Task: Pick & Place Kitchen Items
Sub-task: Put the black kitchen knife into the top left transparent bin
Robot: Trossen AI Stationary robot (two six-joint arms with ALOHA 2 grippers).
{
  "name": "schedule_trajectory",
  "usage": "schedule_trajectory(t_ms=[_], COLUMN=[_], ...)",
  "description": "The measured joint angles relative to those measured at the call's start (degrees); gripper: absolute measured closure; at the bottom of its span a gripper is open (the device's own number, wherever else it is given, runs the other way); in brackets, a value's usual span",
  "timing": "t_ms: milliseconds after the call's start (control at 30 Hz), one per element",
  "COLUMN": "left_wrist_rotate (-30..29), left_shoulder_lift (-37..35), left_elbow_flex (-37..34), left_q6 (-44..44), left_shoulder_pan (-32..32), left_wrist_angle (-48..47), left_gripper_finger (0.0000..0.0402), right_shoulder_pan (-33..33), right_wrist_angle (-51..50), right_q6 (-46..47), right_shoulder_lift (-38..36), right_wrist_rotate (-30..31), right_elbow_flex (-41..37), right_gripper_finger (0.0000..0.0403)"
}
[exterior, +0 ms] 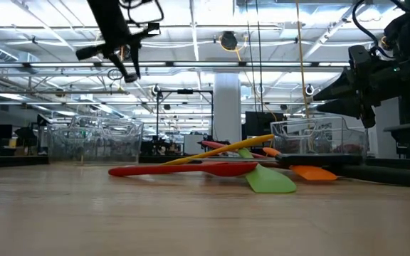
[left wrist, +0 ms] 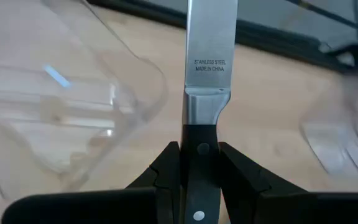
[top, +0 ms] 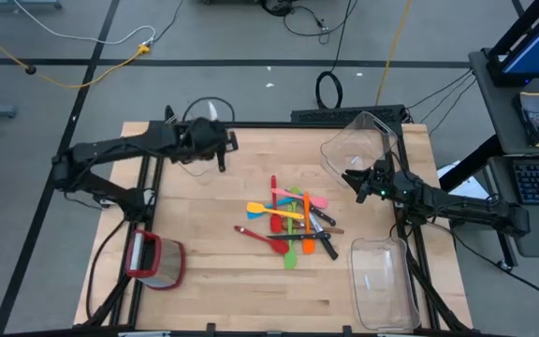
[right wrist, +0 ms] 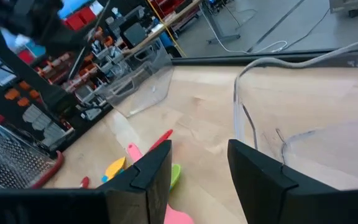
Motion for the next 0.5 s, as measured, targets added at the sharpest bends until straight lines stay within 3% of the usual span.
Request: schedule_trajectory(t_ms=[267,500], left_wrist_rotate=[1.86,6.17], left_shoulder_lift=[0.49,0.41], left_elbow_flex=[-0.07,-0.02], left_q6=[1.31,-6.94], left_shoulder_pan=[11.89,18.00], left_wrist_angle=[-3.16,-7.54], left_gripper_finger=[0.0328,0.0328], right_shoulder_pan=[0.00,0.00], right_wrist_angle=[-0.04,-0.07], right_q6=[-0.15,-4.86], right_shoulder_lift=[0.65,0.67], right_wrist_rotate=[0.00,0.02], right_elbow_flex=[0.00,0.00], right_gripper_finger=[0.0250,0.0250])
